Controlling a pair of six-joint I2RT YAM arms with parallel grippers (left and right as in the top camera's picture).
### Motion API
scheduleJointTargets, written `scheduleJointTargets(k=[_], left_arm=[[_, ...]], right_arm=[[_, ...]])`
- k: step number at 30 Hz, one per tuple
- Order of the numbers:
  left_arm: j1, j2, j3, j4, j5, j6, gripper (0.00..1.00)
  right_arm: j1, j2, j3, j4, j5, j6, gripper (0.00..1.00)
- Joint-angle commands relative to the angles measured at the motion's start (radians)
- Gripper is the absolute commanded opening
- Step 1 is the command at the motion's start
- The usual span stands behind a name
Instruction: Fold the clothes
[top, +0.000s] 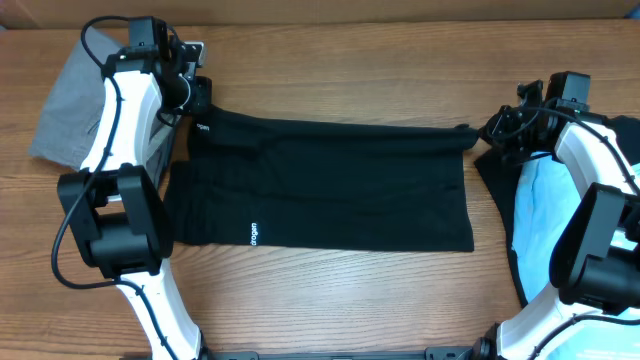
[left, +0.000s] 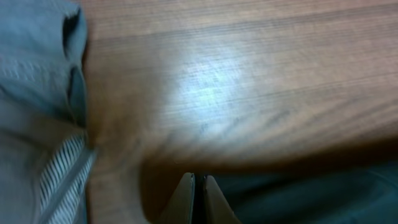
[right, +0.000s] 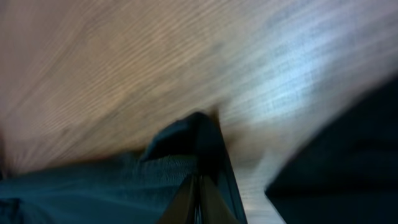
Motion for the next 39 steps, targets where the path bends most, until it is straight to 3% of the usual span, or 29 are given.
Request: scheduleJointTargets(k=[1, 10, 16, 32, 39], left_arm=[[0.004, -0.03, 0.022, -0.058, 0.002, -0.003, 0.04], [0.014, -0.031, 0.022, -0.278, -0.023, -0.004, 0.04], [0.026, -0.031, 0.021, -0.423, -0.171, -0.004, 0.04], [0.041, -0.031, -0.002, -0.578, -0.168, -0.004, 0.1], [0.041, -0.031, -0.042, -0.625, -0.195, -0.01, 0.05]], right_arm=[[-0.003, -0.042, 0.044, -0.059, 0.047, -0.003, 0.04], [-0.003, -0.042, 0.1, -0.256, 0.159, -0.008, 0.04], [-0.003, -0.042, 0.101, -0.338, 0.159, -0.007, 0.04], [-0.003, -0.042, 0.099, -0.508, 0.189, -0.006, 0.04], [-0.003, -0.042, 0.098, -0.561, 0.223, -0.007, 0.05]])
